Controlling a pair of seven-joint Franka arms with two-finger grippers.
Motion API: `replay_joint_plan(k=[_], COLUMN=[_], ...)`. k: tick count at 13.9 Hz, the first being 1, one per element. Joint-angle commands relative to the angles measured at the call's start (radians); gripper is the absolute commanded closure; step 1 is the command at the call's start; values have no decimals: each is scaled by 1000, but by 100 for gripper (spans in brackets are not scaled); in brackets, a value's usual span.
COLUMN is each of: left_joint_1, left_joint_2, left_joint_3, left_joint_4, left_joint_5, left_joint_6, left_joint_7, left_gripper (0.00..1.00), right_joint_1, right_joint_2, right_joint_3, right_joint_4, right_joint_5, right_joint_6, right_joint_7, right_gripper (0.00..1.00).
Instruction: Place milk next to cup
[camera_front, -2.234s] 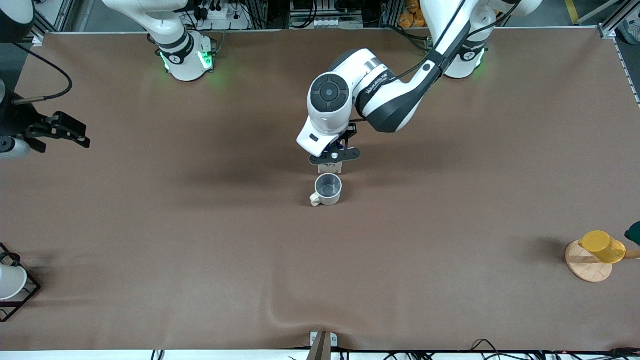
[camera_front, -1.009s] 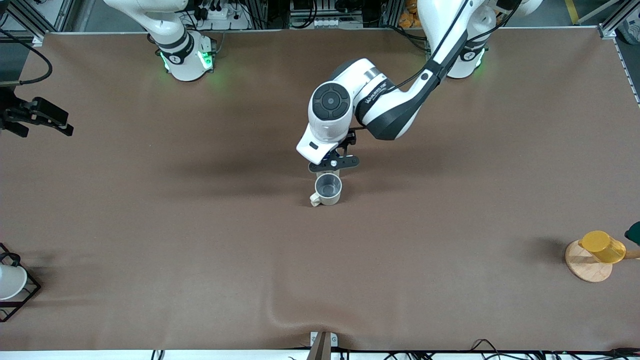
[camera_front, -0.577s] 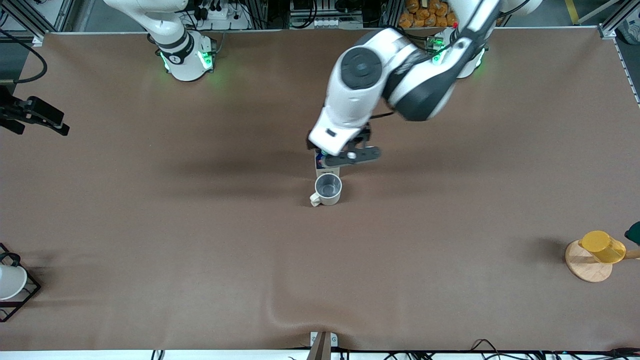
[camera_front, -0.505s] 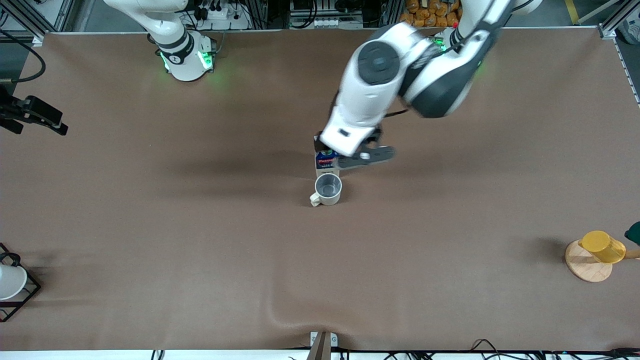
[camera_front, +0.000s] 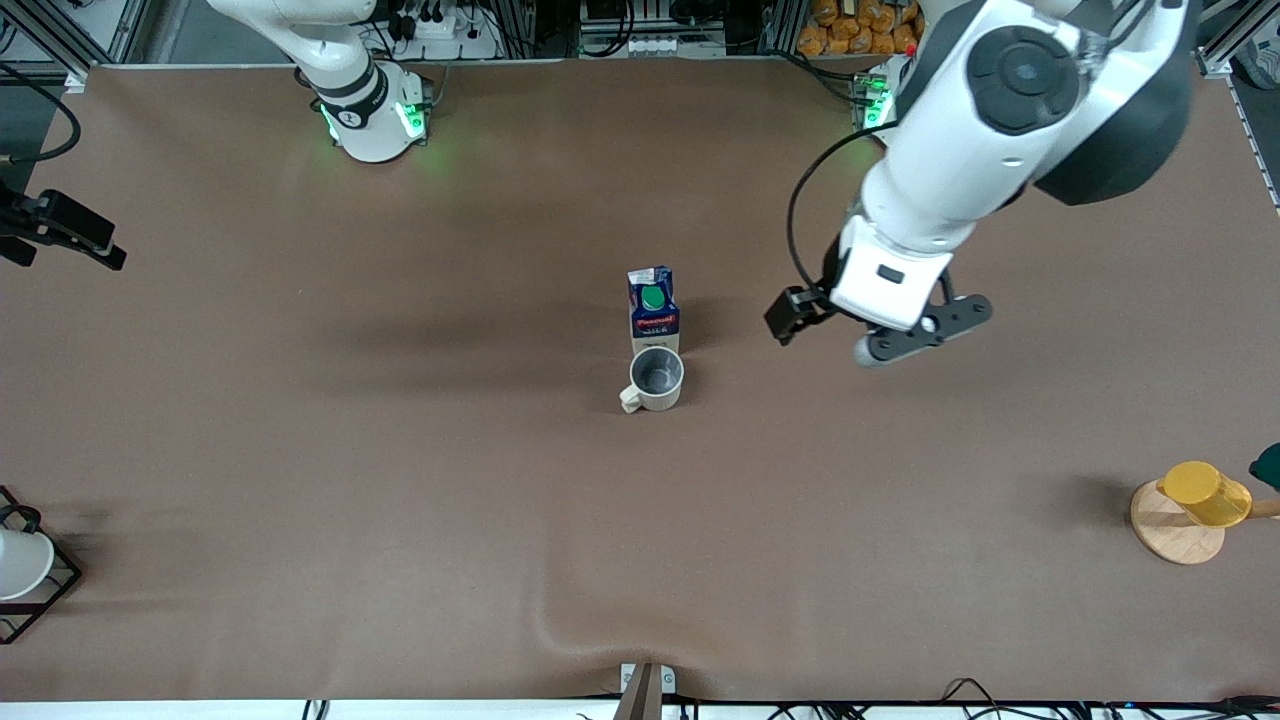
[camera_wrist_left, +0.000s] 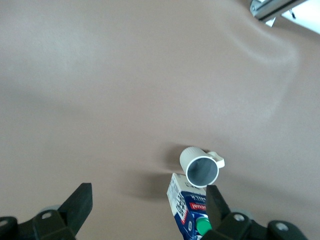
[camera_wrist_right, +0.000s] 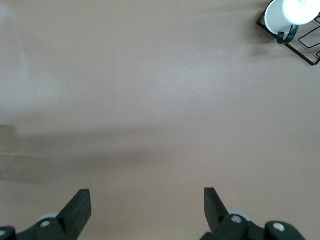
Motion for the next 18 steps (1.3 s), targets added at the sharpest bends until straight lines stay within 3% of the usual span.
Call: replay_joint_plan(k=[1, 4, 13, 18], left_joint_1=[83, 160, 272, 249], left_joint_2=[-67, -86, -170, -285], left_joint_3=[-8, -8, -10, 70], left_joint_4=[-27, -24, -41, -171], left_joint_5=[27, 26, 26, 13], left_joint_6=[-15, -71, -228, -211], left_joint_7=[110, 291, 545, 653], left_gripper=[0, 0, 0, 0], right_joint_1=[0, 1, 1, 3], right_joint_2=[-4, -2, 5, 5], right_joint_3=[8, 8, 11, 11], right_joint_4=[9, 8, 9, 9], right_joint_5=[-6, -6, 9, 8], right_joint_6=[-14, -16, -11, -16], right_joint_7=[16, 16, 17, 16], right_gripper=[0, 0, 0, 0])
